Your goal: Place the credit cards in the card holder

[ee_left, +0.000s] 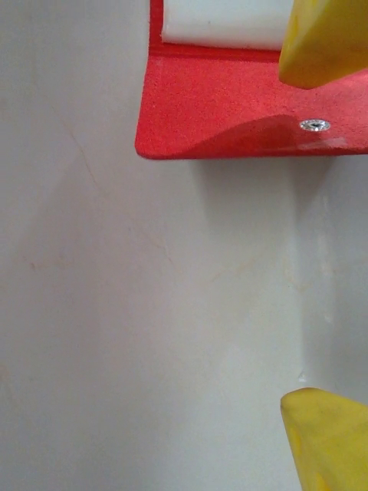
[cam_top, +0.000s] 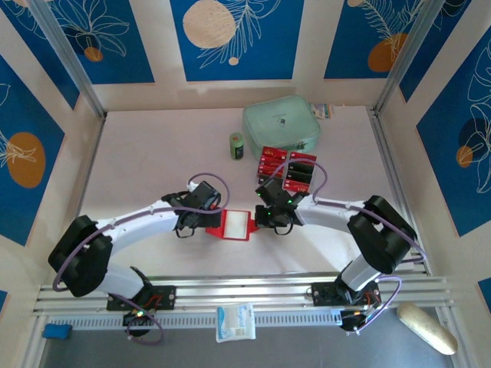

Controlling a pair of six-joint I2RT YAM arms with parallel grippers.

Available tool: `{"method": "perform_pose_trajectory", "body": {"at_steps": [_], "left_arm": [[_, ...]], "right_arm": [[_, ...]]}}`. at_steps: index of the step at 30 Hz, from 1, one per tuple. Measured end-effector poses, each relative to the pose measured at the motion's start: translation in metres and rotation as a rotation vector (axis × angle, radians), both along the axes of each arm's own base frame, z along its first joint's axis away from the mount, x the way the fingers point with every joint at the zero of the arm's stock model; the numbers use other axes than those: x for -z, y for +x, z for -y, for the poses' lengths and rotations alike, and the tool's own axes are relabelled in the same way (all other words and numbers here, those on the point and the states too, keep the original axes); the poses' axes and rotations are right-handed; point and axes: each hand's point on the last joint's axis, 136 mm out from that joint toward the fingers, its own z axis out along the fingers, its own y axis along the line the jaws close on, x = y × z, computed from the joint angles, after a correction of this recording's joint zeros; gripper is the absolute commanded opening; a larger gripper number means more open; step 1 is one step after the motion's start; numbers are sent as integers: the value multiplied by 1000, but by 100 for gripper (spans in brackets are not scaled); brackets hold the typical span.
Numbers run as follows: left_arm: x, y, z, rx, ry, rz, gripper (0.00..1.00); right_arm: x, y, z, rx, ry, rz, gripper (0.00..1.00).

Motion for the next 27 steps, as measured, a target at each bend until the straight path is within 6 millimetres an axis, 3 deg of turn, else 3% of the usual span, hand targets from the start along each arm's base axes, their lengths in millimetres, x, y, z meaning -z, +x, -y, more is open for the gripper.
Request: {"method": "perform_pose_trajectory", "body": {"at_steps": [6,10,16,21,27], "left_arm": [[-30,4,23,16,-136,33,100],[-55,6,48,15,-301,59,100],[-77,10,88,-9,-554,61,100],[-76,12,112,-34,-703,37,100],[-54,9,123,-64,-769,-22,100]], "right_arm": [[-10,-4,9,19,33,30,0],[-11,-3,11,25,54,37,0],[-12,1,11,33,84,41,0],[-12,2,11,34,98,44,0],[-9,2,12,37,103,45,0]]}}
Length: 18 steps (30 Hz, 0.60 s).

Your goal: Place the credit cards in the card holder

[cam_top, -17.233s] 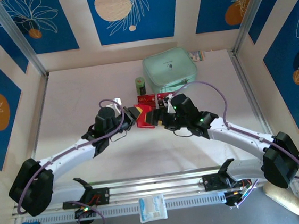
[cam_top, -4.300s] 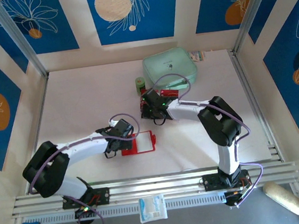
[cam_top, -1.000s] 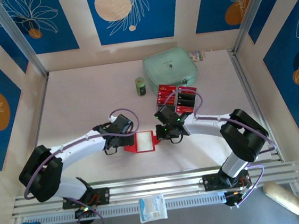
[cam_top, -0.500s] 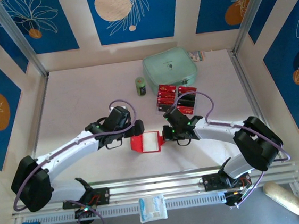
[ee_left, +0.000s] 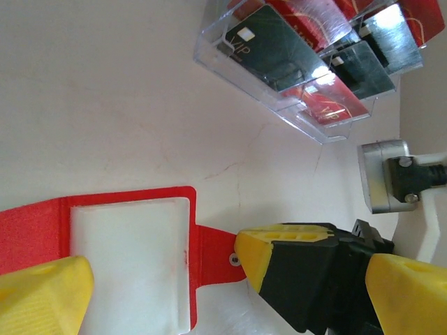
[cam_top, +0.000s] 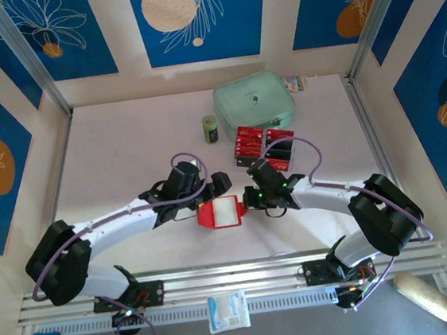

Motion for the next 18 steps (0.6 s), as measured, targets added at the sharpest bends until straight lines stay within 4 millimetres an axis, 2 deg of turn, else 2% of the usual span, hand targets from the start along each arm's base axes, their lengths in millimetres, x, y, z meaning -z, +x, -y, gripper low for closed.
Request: {"method": "perform_pose_trajectory", "body": {"at_steps": [9,13,18], "left_arm": [[24,-13,-6,23,23,-40,100],[32,-18,-11,74,82,-23,100],[51,-24,-20,147,185,-7,100]], "right_arm": [[13,-6,10,22,-2,-27,0],[13,-5,10,24,11,-30,0],[12,-1,11,32,23,-30,0]]}}
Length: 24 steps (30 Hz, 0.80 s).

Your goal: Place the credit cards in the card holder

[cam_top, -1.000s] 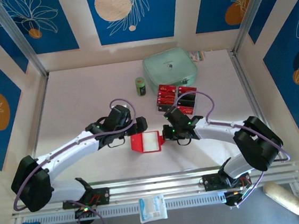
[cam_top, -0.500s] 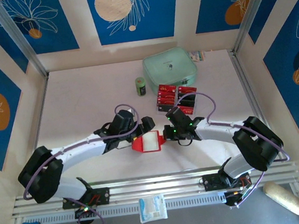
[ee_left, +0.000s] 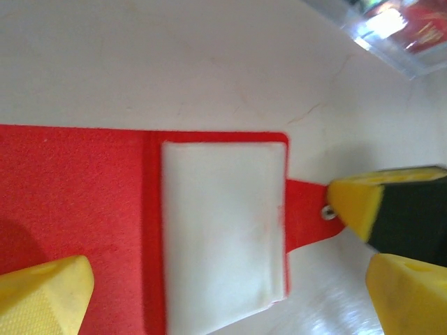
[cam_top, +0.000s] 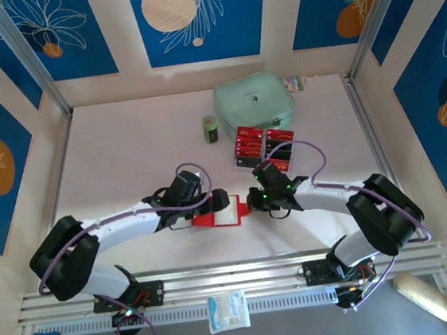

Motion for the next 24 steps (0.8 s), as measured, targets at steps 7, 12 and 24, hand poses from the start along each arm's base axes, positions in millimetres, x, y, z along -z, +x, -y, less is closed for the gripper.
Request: {"method": "perform_pose_trajectory", "body": {"at_steps": [7,12,24], "left_arm": [[22,-7,-10,67,91,9,100],[22,-8,-10,87,103,23,100],[24,-7,-15,64,130,48,100]], "right_arm": [[3,-1,1,-4,3,-18,25],[-9,-5,3,-4,19,-11,26],[-57,-6,-21,-27,109,35,13]]}}
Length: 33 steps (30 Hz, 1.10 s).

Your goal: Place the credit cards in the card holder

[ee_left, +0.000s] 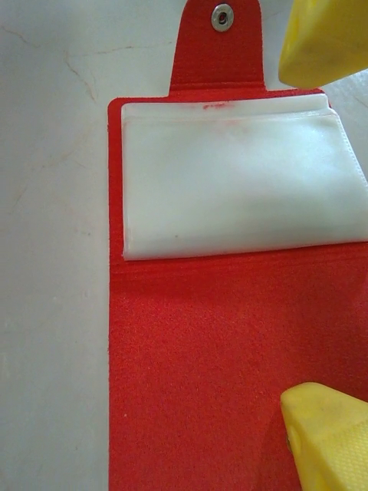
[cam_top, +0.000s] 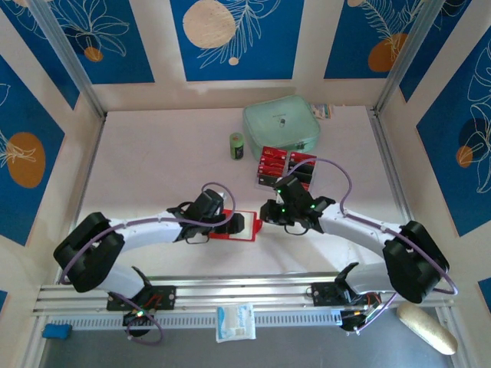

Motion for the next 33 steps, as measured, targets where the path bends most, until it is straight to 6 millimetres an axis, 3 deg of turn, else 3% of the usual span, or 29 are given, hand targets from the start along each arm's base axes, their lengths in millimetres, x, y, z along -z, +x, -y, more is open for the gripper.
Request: {"method": "perform_pose_trajectory", "body": {"at_steps": [5,9,16,22,33], "left_arm": [[0,1,-2,-21,5,5,100],[0,2,-3,-25,6,7,100],[0,2,-2,-25,6,8,100],[0,2,-7,-19,45,10,100],[-6,18,5,74,129,45,100]], "right_arm": [[8,1,-20,-37,-10,-35,9],[25,-1,-28,-55,-33,-75,6],[47,-3,-23,-46,-76,-117,3],[65,-6,-3,-6,-106,-139,1],[66,3,-2,4,-75,-97,0]]}}
